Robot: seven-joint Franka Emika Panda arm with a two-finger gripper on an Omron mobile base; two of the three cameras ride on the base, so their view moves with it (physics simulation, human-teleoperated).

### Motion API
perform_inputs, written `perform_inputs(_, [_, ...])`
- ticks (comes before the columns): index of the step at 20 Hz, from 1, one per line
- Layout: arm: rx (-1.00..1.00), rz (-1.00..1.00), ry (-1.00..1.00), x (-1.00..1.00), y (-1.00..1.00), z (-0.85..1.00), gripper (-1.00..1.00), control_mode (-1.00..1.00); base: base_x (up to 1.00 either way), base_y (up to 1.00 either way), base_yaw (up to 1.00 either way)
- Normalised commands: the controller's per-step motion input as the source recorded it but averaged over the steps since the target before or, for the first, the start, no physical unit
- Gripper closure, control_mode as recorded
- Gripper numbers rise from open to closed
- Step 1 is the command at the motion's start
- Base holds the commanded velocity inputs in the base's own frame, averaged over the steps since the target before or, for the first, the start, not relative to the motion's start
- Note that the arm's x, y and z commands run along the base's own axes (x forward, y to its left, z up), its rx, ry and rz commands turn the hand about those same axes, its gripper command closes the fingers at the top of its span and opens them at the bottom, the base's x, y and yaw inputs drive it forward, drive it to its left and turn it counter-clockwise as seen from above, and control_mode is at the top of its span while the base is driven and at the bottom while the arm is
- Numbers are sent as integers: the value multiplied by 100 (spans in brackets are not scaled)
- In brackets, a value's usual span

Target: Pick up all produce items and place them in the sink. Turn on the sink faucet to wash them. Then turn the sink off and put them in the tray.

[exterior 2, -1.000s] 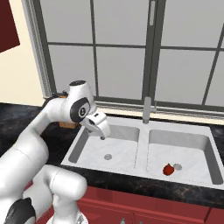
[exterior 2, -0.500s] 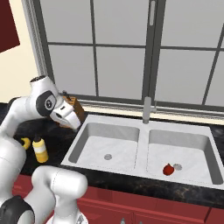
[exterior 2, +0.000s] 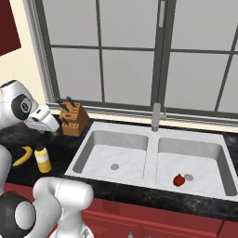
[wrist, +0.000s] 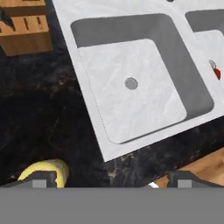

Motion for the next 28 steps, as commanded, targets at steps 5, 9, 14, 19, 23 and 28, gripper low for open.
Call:
perform_inputs(5, [-3, 19, 4, 10, 100, 0, -100, -100, 0, 0, 0])
perform_inputs(9, [-7, 18, 0, -2, 100, -15, -100, -100, 0, 0, 0])
perform_inputs(14, [-7, 13, 1, -5, 64, -42, -100, -100, 0, 0, 0])
perform_inputs(19, [-2, 6, 10, 10, 39, -43, -100, -100, 0, 0, 0])
perform_inputs(23, [0, 0, 11, 18, 16, -40, -100, -100, 0, 0, 0])
perform_inputs(28, [-2, 0, 4, 11, 7, -43, -100, -100, 0, 0, 0])
